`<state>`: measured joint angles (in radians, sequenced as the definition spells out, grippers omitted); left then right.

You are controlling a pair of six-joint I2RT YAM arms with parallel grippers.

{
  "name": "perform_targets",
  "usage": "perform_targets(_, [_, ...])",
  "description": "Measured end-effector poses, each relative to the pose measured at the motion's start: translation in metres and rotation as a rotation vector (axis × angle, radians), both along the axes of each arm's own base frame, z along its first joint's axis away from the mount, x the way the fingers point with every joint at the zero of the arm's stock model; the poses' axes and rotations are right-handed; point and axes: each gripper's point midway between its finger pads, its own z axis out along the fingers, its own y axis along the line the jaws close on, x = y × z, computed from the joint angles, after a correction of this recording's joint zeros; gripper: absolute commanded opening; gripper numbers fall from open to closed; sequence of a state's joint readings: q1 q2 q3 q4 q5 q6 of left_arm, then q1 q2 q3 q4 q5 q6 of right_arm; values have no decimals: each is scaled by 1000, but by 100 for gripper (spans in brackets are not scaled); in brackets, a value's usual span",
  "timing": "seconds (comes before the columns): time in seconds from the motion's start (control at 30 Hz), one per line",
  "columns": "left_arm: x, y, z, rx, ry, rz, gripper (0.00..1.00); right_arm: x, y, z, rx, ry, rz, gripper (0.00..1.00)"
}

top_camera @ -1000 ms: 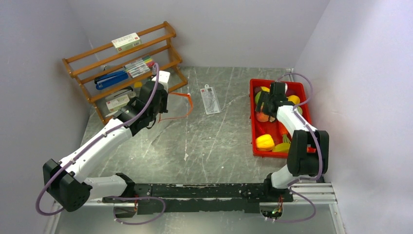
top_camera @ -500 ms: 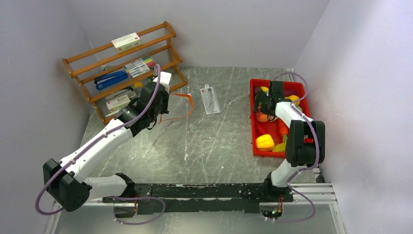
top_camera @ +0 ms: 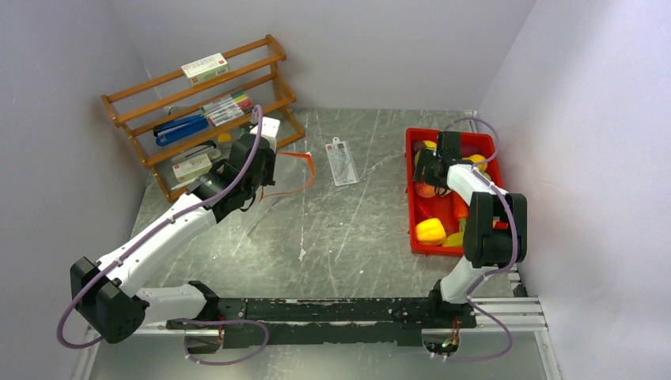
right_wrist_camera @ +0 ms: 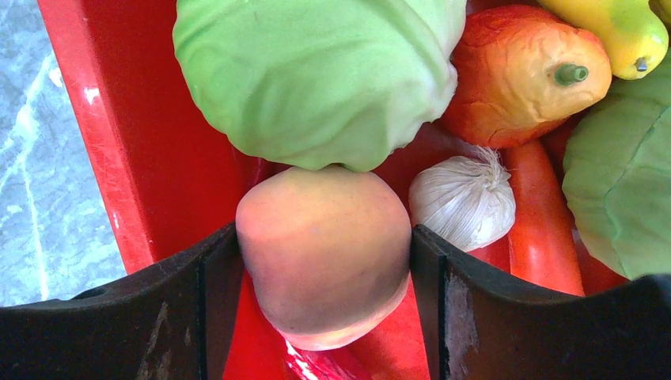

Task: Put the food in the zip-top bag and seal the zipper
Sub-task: Pick up the fake fruit from the bin.

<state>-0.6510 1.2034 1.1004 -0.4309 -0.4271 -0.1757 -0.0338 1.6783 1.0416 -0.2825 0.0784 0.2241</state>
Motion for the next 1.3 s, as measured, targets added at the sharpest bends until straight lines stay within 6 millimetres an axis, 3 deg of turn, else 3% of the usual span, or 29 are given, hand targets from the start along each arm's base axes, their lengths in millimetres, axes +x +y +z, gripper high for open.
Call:
perform_targets(0.37, [0, 2, 1, 3, -6, 9, 7, -2, -5, 9, -19, -12, -34, 54])
perform_targets(0.87, [-7, -3, 4, -32, -10, -11, 7, -8, -17, 58, -50, -96, -187, 48])
perform_targets(1.03, [-9, -1, 12, -53, -31, -8, 7, -9, -20, 86, -68, -145, -210, 47])
perform_targets(1.17, [-9, -2, 12, -59, -31, -6, 7, -6, -4, 121, -55, -226, -179, 47])
perform_targets(1.3, [-9, -3, 13, -71, -35, -3, 7, -6, 46, 149, 6, -302, -60, 45])
